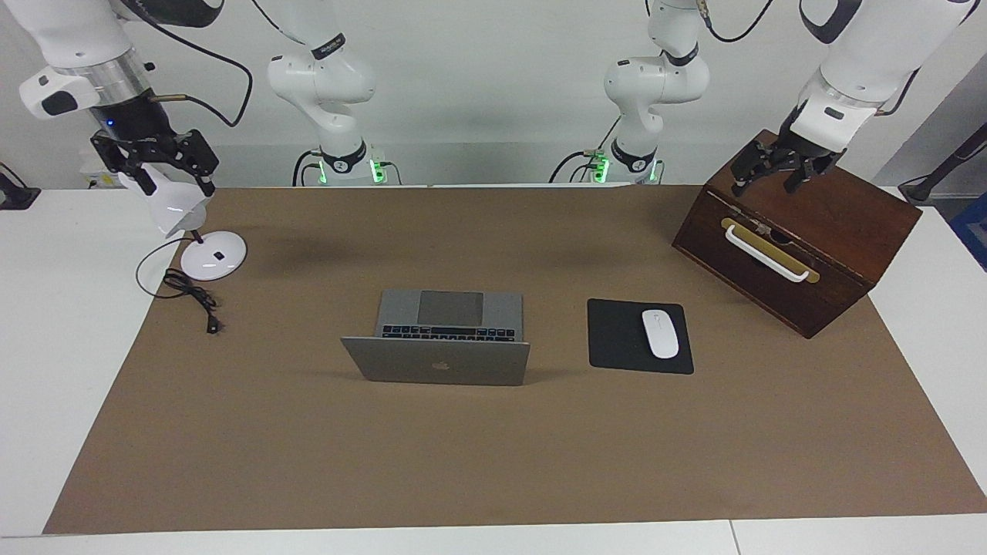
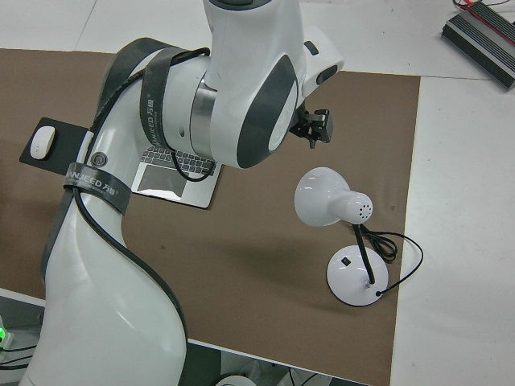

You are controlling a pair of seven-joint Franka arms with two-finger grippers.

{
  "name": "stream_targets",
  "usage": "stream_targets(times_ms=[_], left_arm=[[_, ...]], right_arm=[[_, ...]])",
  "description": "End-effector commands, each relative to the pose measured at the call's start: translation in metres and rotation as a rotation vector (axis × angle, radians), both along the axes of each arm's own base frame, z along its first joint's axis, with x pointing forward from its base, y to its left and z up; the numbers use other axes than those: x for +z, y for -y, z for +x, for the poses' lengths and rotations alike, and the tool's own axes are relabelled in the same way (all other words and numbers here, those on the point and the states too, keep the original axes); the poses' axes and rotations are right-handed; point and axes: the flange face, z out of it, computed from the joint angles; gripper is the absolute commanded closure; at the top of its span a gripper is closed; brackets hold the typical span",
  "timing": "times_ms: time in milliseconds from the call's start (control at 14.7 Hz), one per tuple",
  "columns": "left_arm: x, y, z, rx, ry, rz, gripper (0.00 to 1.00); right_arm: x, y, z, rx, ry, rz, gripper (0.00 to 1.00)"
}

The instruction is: Close laptop with both arms

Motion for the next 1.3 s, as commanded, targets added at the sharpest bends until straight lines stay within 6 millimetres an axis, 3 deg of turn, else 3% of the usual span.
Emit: stream_targets(times_ms=[0, 1229], left_arm=[[0.0056, 0.0005, 0.0005, 0.014, 0.011, -0.012, 0.00], [0.0055, 0.0028, 0.0006, 0.011, 0.015, -0.010, 0.00]], right_arm=[[0.0053, -0.0002, 0.0004, -0.002, 0.032, -0.001, 0.00], [0.0050, 0.0014, 0.0090, -0.005, 0.082, -0.011, 0.00]])
